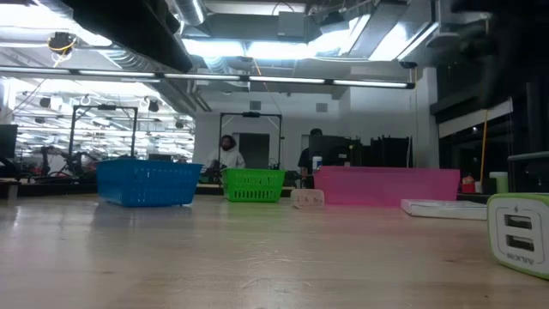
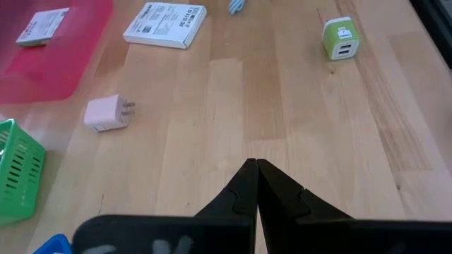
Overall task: Pick and place items into bin
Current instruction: Put the blue charger cable into the green bin
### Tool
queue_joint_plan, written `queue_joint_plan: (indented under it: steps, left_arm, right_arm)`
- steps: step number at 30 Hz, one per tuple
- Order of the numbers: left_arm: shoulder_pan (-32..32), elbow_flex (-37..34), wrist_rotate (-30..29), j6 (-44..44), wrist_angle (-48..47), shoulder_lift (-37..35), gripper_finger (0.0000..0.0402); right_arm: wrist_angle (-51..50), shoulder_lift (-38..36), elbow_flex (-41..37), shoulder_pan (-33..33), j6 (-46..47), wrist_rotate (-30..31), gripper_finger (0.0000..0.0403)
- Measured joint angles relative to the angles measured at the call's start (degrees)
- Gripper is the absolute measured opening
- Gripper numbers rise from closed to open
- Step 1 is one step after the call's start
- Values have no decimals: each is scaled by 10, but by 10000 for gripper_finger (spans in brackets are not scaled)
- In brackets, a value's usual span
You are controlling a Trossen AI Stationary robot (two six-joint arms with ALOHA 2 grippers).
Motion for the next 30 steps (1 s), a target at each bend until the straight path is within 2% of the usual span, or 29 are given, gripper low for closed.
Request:
queue_joint_plan:
  steps: [6, 9, 20, 24, 30]
  left_arm:
    - [0, 0, 0, 0, 0, 0, 2]
    - [2, 0, -1, 0, 0, 0, 2]
    - [3, 0, -13, 0, 0, 0, 2]
    - [3, 0, -13, 0, -1, 3, 2]
    - [2, -1, -5, 0, 1, 14, 2]
  right_arm:
    - [-47, 28, 0, 19, 119, -95, 0]
    - [-57, 31, 0, 26, 147, -123, 0]
    - [-47, 31, 0, 47, 204, -125, 4]
    - [-29, 36, -9, 64, 207, -125, 36]
    - [-10, 39, -45, 77, 238, -121, 112]
